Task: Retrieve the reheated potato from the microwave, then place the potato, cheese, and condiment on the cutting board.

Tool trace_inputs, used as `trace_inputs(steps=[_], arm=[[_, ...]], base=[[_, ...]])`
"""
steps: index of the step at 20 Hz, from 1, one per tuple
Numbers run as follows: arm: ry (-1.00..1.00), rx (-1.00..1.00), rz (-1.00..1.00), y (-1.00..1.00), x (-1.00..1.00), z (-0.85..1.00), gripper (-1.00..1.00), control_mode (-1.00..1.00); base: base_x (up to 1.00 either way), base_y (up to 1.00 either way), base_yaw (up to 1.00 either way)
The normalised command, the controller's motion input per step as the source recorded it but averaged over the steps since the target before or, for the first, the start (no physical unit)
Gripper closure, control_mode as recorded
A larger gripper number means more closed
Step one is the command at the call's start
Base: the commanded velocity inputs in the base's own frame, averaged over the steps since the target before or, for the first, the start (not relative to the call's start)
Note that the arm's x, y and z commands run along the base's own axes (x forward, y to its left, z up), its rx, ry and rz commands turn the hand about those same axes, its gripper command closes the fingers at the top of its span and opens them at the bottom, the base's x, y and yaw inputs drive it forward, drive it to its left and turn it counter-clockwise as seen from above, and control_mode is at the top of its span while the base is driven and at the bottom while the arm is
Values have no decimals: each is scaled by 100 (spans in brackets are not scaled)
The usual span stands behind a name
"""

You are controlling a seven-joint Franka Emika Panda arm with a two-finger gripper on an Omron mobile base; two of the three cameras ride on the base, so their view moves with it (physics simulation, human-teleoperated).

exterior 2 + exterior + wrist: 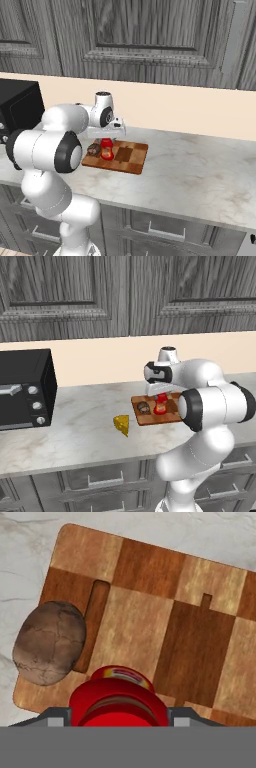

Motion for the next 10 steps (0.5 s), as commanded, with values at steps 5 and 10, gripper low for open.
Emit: trace_inputs(steps=[5,10], arm=[[-1,0,0,0,-1,-20,100,-100],[0,0,0,0,-6,-15,-100,-100]], base=[[0,0,0],[0,0,0]])
